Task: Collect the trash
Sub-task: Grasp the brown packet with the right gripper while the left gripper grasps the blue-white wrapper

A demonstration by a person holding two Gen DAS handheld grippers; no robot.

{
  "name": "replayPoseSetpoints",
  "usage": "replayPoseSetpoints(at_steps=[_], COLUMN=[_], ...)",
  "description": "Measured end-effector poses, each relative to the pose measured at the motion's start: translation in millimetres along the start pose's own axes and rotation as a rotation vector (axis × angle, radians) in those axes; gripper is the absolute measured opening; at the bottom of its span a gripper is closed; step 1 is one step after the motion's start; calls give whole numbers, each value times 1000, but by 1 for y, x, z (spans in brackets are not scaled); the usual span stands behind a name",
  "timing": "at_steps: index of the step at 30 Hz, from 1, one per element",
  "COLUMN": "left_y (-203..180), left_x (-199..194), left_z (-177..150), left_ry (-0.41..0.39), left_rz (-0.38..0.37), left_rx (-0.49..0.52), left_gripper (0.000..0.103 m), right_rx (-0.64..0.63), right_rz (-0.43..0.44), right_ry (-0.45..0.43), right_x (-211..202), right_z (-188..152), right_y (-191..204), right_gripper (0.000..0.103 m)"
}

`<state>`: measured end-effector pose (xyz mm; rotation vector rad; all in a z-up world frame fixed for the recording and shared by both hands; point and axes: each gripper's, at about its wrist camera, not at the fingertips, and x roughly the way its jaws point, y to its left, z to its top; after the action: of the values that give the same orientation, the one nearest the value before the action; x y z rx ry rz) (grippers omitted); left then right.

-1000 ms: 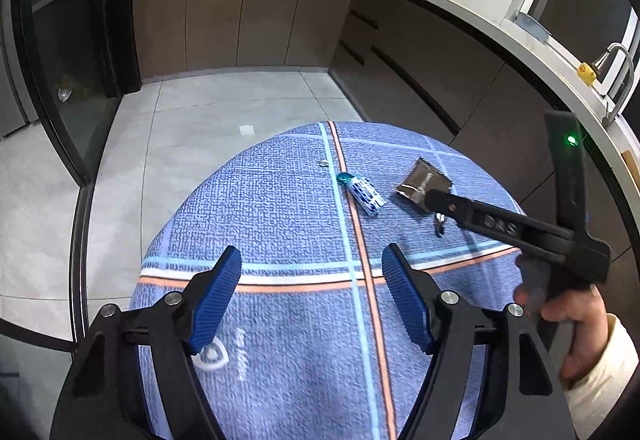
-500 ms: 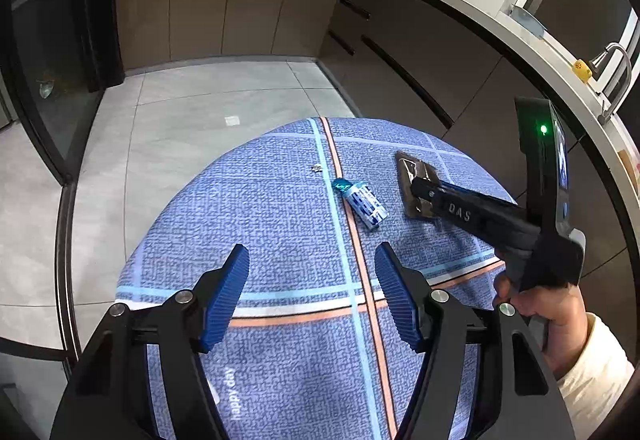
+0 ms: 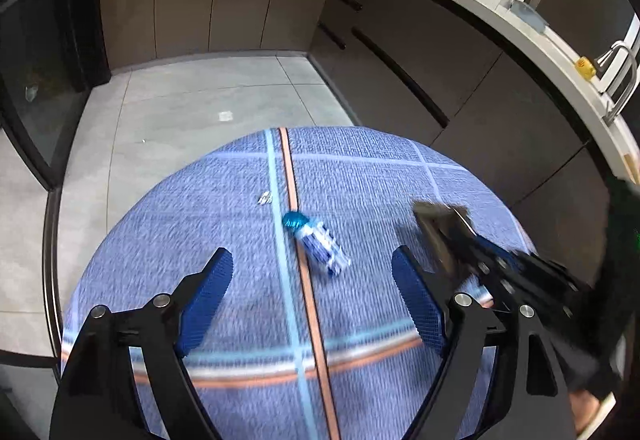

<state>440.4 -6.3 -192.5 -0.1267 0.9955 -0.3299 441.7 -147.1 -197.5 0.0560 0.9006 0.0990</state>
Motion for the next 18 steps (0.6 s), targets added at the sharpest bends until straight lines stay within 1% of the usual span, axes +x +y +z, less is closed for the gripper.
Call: replayPoseSetpoints(at_steps=[2, 3, 4, 6, 8, 9, 10, 11, 12, 14, 16, 18], left_y=[-5, -6, -8, -5, -4, -4, -6, -8, -10, -12, -14, -19], left_x=[13, 18, 26, 35, 36, 37, 38, 40, 41, 42, 43, 40], left_z=[4, 5, 5, 6, 6, 8, 8, 8, 9, 9, 8, 5], left_ry=[29, 42, 62, 82, 73, 80, 76, 81, 80, 84, 91, 92], left_rz=[-2, -2, 4, 27, 29, 29, 38, 40, 55, 56, 49, 47], left_rx=[11, 17, 24, 16, 9, 12, 17, 27, 43, 54, 65, 78], left_gripper=[68, 61, 57, 56, 54, 50, 43, 39, 30, 24, 14, 11], right_rx=[4, 7, 10, 13, 14, 17, 19, 21, 24, 25, 24, 21], right_rz=[-2, -3, -2, 0, 1, 5, 6, 7, 10, 15, 19, 23], right_ry=[3, 3, 3, 2, -1, -1, 0, 1, 1, 3, 5, 5], right_x=[-3, -5, -7, -10, -13, -14, -14, -14, -14, -14, -16, -20], right_z=[-4, -5, -7, -9, -10, -11, -11, -12, -13, -15, -15, -18], right_y=[-5, -8, -11, -15, -16, -18, -19, -20, -21, -23, -22, -22], right_gripper=[5, 5, 5, 5, 5, 5, 5, 5, 5, 5, 5, 5])
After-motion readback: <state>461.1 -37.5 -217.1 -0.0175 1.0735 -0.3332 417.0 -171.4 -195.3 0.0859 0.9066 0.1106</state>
